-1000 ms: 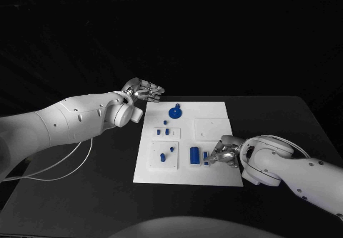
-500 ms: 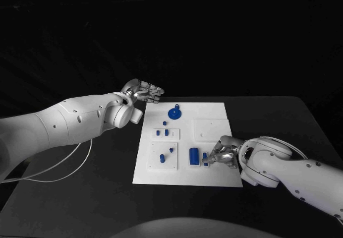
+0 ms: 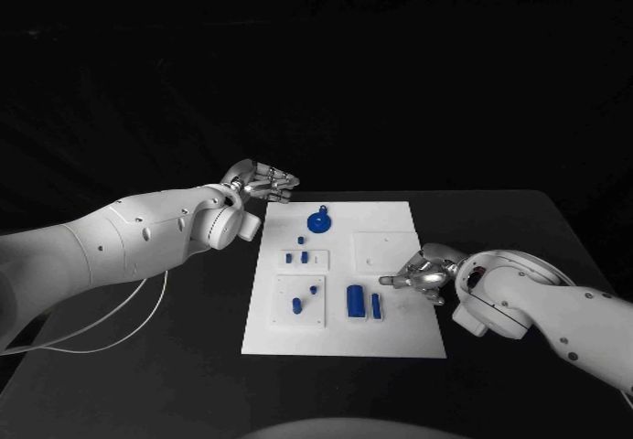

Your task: Assemble the parts on the task board

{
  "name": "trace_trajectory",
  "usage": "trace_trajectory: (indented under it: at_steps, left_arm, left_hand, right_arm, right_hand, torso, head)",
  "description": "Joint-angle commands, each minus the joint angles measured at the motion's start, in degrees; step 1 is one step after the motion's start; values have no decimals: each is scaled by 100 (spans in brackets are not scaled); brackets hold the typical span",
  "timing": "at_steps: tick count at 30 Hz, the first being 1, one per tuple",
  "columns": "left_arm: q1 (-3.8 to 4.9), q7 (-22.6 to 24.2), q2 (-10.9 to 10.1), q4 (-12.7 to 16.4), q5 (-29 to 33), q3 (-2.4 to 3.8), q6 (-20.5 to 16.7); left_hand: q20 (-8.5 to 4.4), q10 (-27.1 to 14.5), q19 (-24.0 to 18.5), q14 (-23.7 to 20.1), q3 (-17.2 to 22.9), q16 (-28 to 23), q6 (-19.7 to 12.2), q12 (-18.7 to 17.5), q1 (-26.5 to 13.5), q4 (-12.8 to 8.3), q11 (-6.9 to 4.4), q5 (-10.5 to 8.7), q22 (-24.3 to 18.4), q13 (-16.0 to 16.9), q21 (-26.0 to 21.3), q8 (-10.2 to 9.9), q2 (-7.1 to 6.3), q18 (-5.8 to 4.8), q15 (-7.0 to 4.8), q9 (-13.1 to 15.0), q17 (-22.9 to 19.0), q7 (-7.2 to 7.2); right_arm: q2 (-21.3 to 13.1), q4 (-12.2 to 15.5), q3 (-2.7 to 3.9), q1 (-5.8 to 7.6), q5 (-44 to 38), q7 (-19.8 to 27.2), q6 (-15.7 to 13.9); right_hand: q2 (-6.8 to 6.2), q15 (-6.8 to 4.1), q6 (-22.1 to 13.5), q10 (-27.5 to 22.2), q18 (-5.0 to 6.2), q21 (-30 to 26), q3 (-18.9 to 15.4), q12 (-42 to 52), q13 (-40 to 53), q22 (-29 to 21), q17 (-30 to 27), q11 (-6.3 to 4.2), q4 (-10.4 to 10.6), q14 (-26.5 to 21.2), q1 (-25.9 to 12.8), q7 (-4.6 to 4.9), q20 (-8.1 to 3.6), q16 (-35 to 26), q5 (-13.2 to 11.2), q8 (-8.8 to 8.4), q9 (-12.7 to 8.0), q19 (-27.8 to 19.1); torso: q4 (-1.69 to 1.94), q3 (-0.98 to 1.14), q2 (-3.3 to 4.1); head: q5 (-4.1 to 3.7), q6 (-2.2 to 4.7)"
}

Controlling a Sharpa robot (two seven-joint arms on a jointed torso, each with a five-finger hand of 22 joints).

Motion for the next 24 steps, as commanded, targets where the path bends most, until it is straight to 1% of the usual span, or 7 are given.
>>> trace_trajectory:
  at_steps: [1, 3, 8, 12, 17, 22, 24]
  left_arm:
    - [-12, 162, 22, -40, 181, 4, 40]
    - [-12, 199, 33, -72, 239, 4, 44]
    - [-12, 305, 96, -209, 438, 6, 64]
    - [-11, 413, 156, -343, 634, 9, 102]
    - [-8, 561, 240, -527, 928, 16, 136]
    - [-6, 677, 354, -731, 1186, 22, 170]
    - [-6, 710, 393, -787, 1259, 24, 188]
  left_hand:
    - [7, -3, -1, 2, -22, -18, -46, -14, -16, -3, 4, -14, -12, -2, 8, 2, 8, 46, 25, 5, 7, -2]
    - [8, 1, -12, 3, -22, -18, -42, -13, -14, -12, 2, -12, -16, -2, 1, 2, 8, 39, 24, 5, 7, -3]
    - [18, 28, -142, 21, 0, -19, 0, -15, 6, -47, -9, -6, -56, -3, -84, 2, 16, -30, 20, 6, 6, -16]
    - [16, 3, -182, -20, 28, -23, 34, -18, 24, -74, -3, 1, -74, -4, -115, 3, 29, -62, 30, 6, 0, -25]
    - [20, -6, -171, -64, 56, -24, 22, -19, 38, -100, 1, 13, -77, -5, -115, -1, 49, -53, 40, -1, -3, -33]
    - [28, -44, -163, -120, 89, -25, 16, -22, 39, -145, -10, 21, -79, -6, -114, -2, 70, -34, 26, -5, -5, -76]
    - [33, -78, -161, -147, 99, -26, -30, -23, 32, -158, -8, 24, -79, -7, -113, -8, 75, -26, 22, -24, -7, -66]
  right_arm:
    - [21, -243, 81, 51, 929, 963, -384]
    - [55, -436, 115, 92, 1231, 1299, -529]
    - [243, -1186, 156, 239, 1985, 2389, -902]
    - [480, -1960, 168, 363, 2656, 3228, -1112]
    - [777, -2853, 198, 526, 3418, 3969, -1212]
    - [1052, -3499, 313, 602, 4127, 4409, -1096]
    - [1119, -3658, 336, 615, 4334, 4526, -968]
  right_hand:
    - [623, 46, -79, -7, 86, -60, -1185, -20, -28, -4, -11, 63, -439, 8, 99, 58, 58, -39, 671, -31, -938, 299]
    - [753, 46, -43, -9, 88, -76, -1367, -5, -43, 6, -11, 71, -622, 7, 92, 78, 65, -47, 730, -32, -1305, 296]
    - [973, 67, -26, -132, 115, -631, -1440, -250, -199, -202, -299, 91, -887, -106, 221, 93, 88, -423, 879, -30, -1421, 235]
    - [1182, 131, -110, -532, 174, -1920, -1513, -1129, -809, -757, -642, 149, -1193, -363, 456, 141, 154, -823, 980, -33, -1504, 40]
    - [1359, 238, -247, -902, 166, -2443, -1512, -1418, -1227, -1002, -796, 231, -1539, -707, 696, 214, 254, -975, 955, -24, -1654, -203]
    - [1566, 678, -762, -1321, 47, -3682, -1433, -3239, -3477, -2084, -1855, 571, -1771, -1855, 875, 497, 666, -2211, 707, -38, -2344, -1218]
    - [1559, 1009, -786, -1091, 120, -3899, -1387, -4190, -5039, -3207, -2954, 805, -1938, -2109, 927, 608, 1050, -3321, 539, -1, -2770, -1983]
  torso:
    - [-8, -28, -39]
    - [-8, -41, -56]
    - [-10, -92, -119]
    - [-9, -129, -169]
    - [5, -120, -185]
    - [12, -108, -197]
    - [21, -100, -209]
  head:
    - [-71, 196]
    - [-100, 295]
    - [-154, 543]
    - [-203, 724]
    - [-210, 973]
    - [-201, 1159]
    - [-194, 1216]
